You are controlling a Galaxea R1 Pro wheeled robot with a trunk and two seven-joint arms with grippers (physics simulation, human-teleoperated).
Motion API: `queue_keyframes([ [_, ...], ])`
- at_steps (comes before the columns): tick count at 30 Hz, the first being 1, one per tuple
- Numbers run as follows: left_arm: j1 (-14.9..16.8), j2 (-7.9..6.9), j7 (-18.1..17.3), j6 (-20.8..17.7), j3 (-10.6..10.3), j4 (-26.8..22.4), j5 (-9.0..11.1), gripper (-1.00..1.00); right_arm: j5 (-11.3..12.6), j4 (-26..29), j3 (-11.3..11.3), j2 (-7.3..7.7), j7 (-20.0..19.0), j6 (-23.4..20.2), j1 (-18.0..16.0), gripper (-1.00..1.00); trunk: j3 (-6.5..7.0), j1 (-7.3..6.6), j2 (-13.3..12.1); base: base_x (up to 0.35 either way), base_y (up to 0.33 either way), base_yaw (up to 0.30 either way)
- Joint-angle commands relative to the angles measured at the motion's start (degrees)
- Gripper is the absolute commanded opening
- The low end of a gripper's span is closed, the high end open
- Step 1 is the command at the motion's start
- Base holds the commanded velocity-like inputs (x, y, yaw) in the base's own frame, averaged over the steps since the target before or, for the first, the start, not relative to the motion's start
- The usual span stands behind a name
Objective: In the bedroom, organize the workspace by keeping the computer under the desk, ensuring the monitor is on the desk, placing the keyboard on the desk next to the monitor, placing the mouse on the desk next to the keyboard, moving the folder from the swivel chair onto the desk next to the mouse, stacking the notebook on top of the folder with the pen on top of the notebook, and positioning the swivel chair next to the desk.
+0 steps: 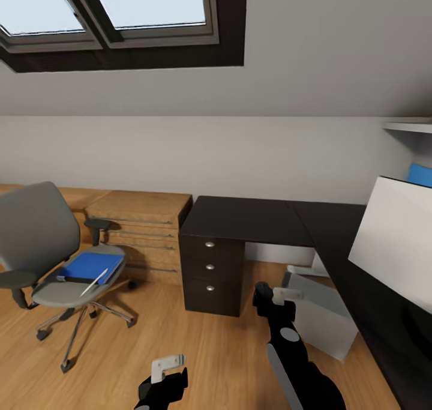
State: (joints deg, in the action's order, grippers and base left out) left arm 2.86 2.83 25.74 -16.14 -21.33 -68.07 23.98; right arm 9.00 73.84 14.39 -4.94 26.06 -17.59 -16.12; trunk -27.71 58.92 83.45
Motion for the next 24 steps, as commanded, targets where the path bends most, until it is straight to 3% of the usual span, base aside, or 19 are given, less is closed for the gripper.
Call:
queue_keyframes([
  [1,0.04,-0.02,0.44,-0.16,-0.14,-0.09,0.45,1.0,0.58,0.07,0.11,0.02,0.49,-0.12,-0.05,-1.0,-0.06,0.03,0.03,0.328,0.0,0.0],
  [11,0.04,-0.02,0.37,-0.18,-0.18,-0.06,0.46,1.0,0.5,-0.08,0.22,-0.02,0.49,0.01,-0.01,-1.0,-0.06,0.03,0.03,0.306,0.064,0.0],
  [24,0.04,-0.02,0.01,-0.21,-0.2,-0.13,0.55,1.0,0.5,-0.1,0.28,-0.06,0.49,0.01,0.04,-1.0,-0.06,0.03,0.03,0.029,0.012,0.0],
])
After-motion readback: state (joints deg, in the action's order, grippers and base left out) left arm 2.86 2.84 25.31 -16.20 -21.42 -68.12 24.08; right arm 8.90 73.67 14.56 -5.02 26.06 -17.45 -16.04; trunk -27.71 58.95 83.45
